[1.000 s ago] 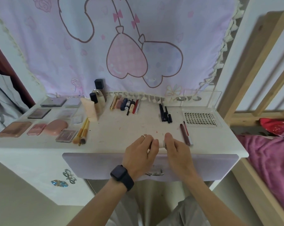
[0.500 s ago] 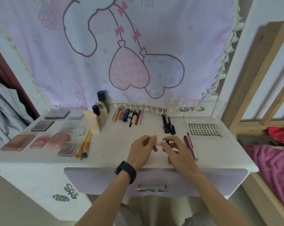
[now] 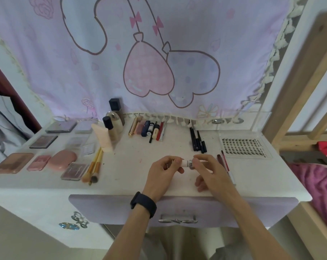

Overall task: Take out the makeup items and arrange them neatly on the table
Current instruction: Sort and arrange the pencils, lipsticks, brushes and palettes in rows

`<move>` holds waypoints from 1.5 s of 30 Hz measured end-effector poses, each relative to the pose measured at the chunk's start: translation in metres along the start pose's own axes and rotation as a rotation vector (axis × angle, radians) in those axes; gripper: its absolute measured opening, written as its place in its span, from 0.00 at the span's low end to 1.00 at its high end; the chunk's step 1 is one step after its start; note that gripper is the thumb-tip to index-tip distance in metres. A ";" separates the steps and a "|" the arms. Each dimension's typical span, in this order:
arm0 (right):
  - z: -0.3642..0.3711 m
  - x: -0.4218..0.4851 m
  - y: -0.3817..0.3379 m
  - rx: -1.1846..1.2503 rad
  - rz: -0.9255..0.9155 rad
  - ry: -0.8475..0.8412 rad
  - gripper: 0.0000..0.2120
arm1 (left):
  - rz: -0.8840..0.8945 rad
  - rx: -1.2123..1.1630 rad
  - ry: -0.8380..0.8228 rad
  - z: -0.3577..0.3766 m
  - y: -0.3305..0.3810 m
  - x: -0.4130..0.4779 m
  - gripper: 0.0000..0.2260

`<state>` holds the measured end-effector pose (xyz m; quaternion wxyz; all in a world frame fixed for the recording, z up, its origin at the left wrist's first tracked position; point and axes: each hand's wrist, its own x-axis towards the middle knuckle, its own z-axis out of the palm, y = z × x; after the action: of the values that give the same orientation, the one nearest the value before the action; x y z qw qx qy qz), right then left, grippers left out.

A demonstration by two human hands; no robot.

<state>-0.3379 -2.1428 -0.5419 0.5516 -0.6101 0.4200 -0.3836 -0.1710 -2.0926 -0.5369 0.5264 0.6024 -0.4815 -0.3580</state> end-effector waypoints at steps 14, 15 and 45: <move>0.004 -0.003 0.003 -0.062 0.013 -0.006 0.15 | 0.009 0.020 0.008 0.000 -0.003 -0.001 0.08; 0.005 -0.003 0.004 -0.080 0.012 -0.003 0.15 | 0.008 0.021 0.007 0.000 -0.004 -0.001 0.08; 0.007 -0.016 0.009 -0.091 -0.215 0.135 0.12 | -0.047 -0.095 0.068 -0.003 -0.004 0.001 0.10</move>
<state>-0.3375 -2.1252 -0.5513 0.4495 -0.6488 0.4052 -0.4613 -0.1674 -2.0928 -0.5400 0.5617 0.5998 -0.4316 -0.3720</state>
